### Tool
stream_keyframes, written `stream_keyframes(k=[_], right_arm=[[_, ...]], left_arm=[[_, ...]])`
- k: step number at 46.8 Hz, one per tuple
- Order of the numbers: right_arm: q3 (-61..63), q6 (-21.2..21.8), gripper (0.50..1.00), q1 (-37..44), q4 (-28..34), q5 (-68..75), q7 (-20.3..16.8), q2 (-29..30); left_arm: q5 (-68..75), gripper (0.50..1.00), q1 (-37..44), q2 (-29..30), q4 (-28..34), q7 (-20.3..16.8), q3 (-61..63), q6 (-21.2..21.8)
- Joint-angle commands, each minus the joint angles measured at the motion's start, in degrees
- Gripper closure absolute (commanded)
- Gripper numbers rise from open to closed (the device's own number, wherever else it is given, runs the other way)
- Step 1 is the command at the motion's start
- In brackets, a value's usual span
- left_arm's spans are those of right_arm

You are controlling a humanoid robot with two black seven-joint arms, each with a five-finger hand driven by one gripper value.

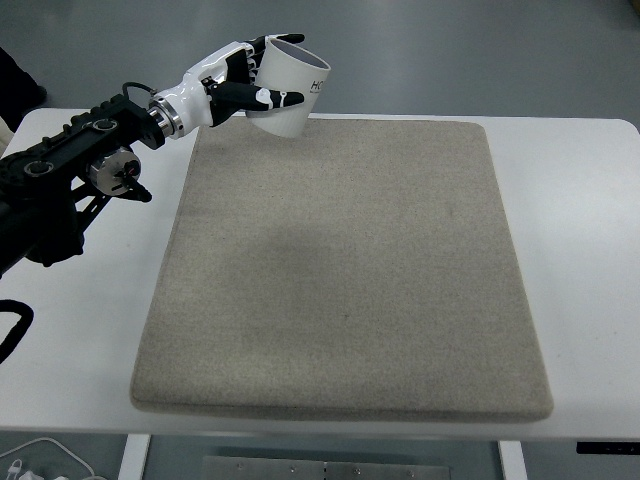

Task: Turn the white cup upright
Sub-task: 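Lift the cup with the left hand and rotate it opening-up, then lower the upright cup with the left hand onto the pad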

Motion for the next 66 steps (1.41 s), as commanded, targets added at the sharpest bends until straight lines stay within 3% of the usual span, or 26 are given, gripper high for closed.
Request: stream_keyframes(k=[1, 12, 17, 41, 66], right_arm=[[-0.1, 0.1, 0.570, 0.0, 0.0, 0.0, 0.0, 0.0], [0.1, 0.1, 0.570, 0.0, 0.0, 0.0, 0.0, 0.0], [-0.1, 0.1, 0.570, 0.0, 0.0, 0.0, 0.0, 0.0], [-0.1, 0.1, 0.570, -0.1, 0.0, -0.1, 0.0, 0.0], [0.0, 0.1, 0.570, -0.1, 0.0, -0.1, 0.0, 0.0]], left_arm=[[-1.0, 1.000, 0.9, 0.0, 1.2, -3.7, 0.1, 0.0], [-1.7, 1.000, 3.3, -1.2, 3.1, -15.3, 0.2, -0.6], [-1.7, 1.000, 5.0, -2.7, 3.1, -18.9, 0.2, -0.6], [2.2, 1.000, 9.1, -6.7, 5.1, -18.9, 1.2, -1.7], [8.9, 1.000, 10.0, -7.0, 5.0, -18.9, 1.2, 3.4]])
